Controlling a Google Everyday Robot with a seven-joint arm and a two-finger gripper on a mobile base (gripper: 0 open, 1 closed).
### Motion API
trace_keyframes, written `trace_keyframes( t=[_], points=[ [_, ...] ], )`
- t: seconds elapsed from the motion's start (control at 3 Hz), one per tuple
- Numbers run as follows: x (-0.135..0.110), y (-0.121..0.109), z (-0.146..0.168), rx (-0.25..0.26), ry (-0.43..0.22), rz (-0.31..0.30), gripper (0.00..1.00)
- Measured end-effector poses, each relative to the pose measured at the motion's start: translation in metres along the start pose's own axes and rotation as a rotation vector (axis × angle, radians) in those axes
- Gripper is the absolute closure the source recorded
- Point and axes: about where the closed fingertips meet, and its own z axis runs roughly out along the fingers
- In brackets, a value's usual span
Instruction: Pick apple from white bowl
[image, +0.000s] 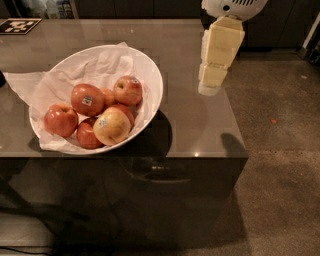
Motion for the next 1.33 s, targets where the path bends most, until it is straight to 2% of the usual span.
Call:
trace_keyframes(
  t=[0.33,0.67,1.0,1.33],
  points=[
    [-0.039,-0.003,0.004,-0.035,-0.078,-0.032,0.00],
    [-0.084,0.005,0.003,-0.058,-0.157,-0.067,0.00],
    [-0.088,0.002,-0.001,-0.038,-0.171,-0.067,0.00],
    [-0.111,0.012,0.009,-0.084,-0.242,-0.080,0.00]
  ],
)
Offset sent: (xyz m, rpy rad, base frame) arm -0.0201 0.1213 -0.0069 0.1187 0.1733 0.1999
